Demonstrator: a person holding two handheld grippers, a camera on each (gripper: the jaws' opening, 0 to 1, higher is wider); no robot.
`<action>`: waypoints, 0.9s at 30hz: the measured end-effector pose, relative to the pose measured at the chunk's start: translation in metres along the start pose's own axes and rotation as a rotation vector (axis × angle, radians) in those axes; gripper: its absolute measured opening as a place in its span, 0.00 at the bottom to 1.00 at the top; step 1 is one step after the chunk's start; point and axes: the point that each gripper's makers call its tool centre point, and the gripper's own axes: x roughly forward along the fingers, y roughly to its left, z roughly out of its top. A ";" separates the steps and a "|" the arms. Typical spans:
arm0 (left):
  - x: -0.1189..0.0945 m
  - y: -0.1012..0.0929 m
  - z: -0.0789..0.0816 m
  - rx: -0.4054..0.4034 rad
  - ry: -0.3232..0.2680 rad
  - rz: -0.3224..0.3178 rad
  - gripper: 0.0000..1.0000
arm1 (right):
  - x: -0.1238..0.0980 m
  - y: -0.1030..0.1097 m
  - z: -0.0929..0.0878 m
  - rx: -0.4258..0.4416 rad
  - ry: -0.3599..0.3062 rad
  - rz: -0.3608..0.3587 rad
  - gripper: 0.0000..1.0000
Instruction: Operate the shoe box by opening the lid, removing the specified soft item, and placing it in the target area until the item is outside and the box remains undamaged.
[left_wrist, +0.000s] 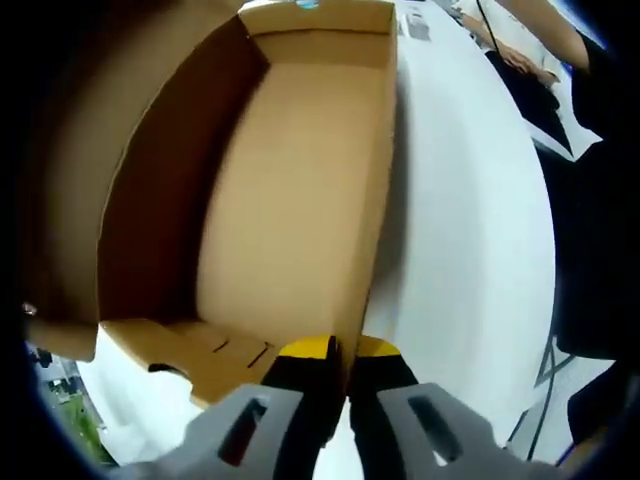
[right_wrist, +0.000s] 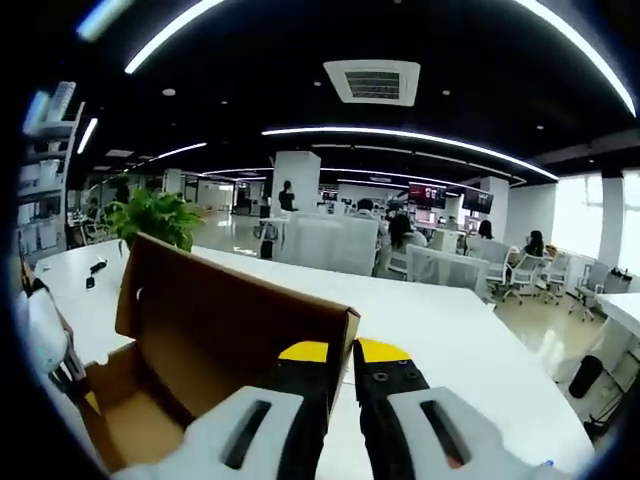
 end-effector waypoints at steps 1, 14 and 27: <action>0.000 0.000 0.000 0.001 0.003 0.001 0.04 | -0.002 0.000 0.000 -0.004 -0.004 -0.001 0.06; 0.002 0.002 -0.001 0.001 0.008 0.003 0.04 | -0.023 0.007 0.003 -0.042 -0.049 0.009 0.06; 0.002 0.004 -0.002 0.002 0.006 0.006 0.04 | -0.038 0.013 0.001 -0.030 -0.076 0.028 0.06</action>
